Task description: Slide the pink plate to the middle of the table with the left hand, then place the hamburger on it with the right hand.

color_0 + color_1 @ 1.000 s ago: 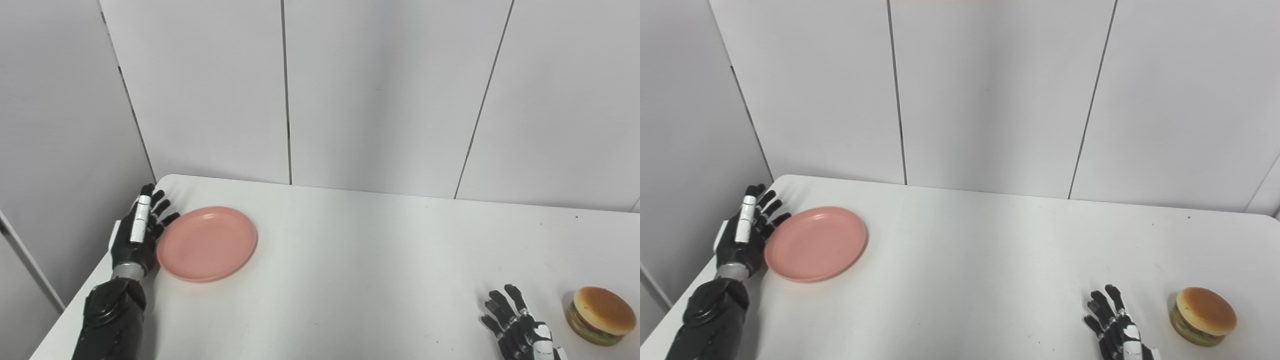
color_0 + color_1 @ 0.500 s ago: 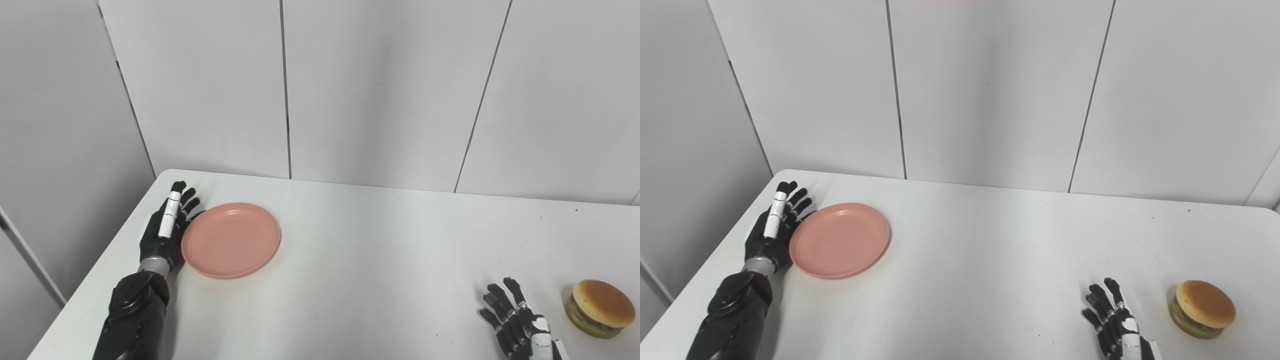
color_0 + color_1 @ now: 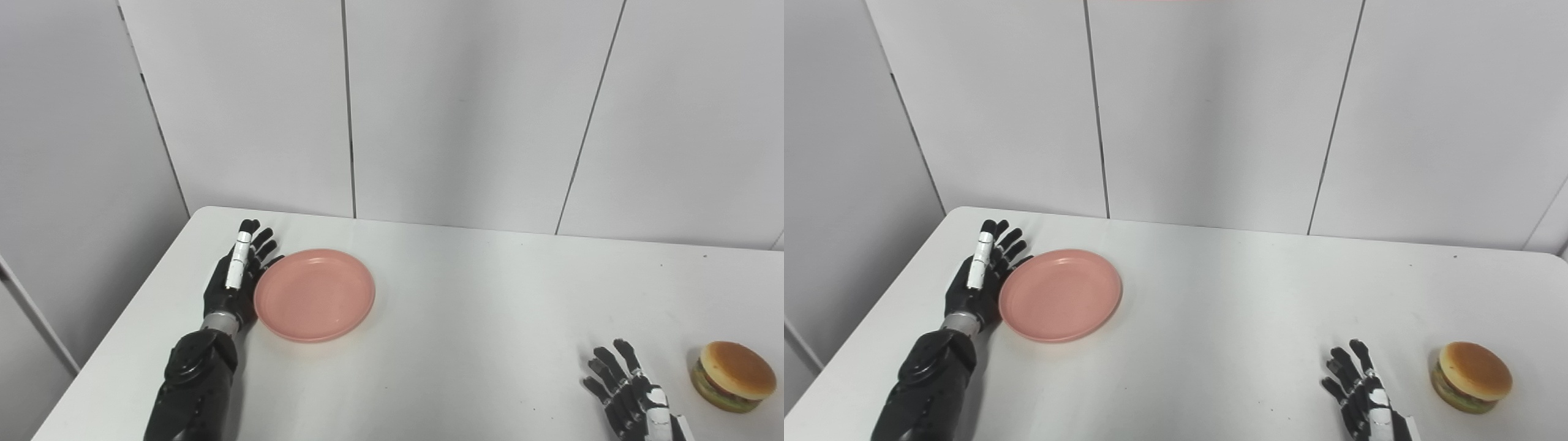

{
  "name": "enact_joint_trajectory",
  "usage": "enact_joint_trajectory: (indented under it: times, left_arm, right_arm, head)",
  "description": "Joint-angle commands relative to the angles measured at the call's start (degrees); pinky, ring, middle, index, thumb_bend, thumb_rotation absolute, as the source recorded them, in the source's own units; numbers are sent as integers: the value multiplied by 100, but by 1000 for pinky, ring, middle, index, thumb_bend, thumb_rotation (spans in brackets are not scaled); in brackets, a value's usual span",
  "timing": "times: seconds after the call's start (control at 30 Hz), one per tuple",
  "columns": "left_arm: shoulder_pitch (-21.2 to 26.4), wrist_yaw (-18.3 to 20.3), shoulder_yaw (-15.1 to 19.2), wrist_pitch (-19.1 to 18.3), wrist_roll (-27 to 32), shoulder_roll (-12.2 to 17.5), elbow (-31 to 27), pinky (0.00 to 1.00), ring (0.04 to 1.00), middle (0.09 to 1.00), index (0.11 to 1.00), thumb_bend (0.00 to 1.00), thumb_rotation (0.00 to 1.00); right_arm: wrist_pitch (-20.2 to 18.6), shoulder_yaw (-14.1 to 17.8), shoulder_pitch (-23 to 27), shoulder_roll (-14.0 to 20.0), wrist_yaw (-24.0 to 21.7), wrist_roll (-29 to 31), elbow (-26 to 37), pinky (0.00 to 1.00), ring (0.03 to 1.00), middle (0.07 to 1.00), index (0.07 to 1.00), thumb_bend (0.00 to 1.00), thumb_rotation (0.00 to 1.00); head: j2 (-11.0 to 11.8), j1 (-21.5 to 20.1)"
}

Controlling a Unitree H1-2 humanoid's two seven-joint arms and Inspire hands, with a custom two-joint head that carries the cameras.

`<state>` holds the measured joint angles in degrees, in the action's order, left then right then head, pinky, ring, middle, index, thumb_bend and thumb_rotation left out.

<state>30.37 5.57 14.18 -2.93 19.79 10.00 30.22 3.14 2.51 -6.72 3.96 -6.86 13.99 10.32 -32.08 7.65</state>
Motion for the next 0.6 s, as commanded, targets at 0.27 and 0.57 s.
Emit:
enact_joint_trajectory:
  times: [0.27, 0.57]
  left_arm:
    - [-116, -269, -273, -306, -234, -467, -684, 762, 898, 875, 881, 854, 760]
    - [-296, -426, -422, -418, -309, -891, -943, 757, 907, 884, 886, 825, 809]
  right_arm:
    - [-30, -160, -122, -242, 62, -72, -37, 871, 906, 903, 948, 828, 960]
    - [-93, -299, -172, -352, 190, -158, 70, 859, 900, 902, 932, 824, 927]
  head:
    - [-35, -266]
    - [-86, -612]
